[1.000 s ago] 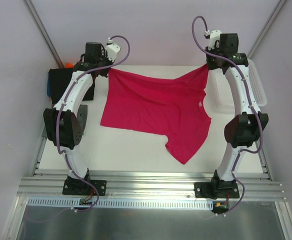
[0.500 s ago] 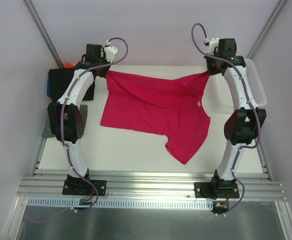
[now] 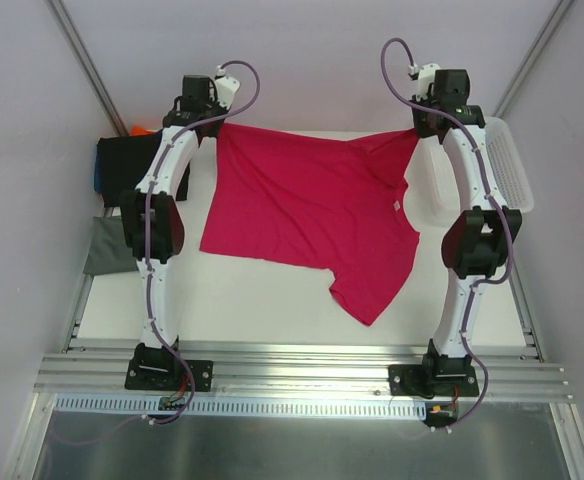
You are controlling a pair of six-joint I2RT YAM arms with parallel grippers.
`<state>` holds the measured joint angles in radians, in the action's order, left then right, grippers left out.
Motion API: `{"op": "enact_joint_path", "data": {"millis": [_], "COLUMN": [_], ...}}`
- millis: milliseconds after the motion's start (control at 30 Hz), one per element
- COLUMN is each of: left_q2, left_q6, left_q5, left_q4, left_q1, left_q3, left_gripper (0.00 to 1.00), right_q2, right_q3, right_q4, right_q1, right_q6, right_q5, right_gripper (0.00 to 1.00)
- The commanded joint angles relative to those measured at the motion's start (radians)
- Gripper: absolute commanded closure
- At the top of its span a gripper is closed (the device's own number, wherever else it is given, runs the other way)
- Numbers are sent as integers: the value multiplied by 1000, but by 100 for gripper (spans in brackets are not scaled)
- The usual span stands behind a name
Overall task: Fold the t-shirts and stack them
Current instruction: Fold the tshirt
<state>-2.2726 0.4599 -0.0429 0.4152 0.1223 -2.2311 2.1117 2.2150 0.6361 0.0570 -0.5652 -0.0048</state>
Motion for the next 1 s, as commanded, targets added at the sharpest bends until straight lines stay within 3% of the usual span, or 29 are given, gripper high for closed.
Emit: {"op": "enact_joint_path", "data": {"millis": [0, 400, 767, 967], "left_q2": [-24, -162, -15, -31], "left_q6": [6, 51, 8, 13], "left_q5": [28, 29, 12, 17], "left_q4": [-45, -116, -130, -130], "left_q1": [-15, -13, -15, -18], "left_q3": [-68, -150, 71, 35], "left_gripper": [100, 100, 100, 100], "right_q2": [22, 117, 51, 125], "right_q3": [66, 121, -40, 116], "right_q4": [-55, -93, 4, -15], "right_q1": [0, -2, 58, 84], "right_q6": [8, -13, 27, -5], "right_q5": [60, 124, 14, 41], "right_gripper": [99, 99, 99, 99]}}
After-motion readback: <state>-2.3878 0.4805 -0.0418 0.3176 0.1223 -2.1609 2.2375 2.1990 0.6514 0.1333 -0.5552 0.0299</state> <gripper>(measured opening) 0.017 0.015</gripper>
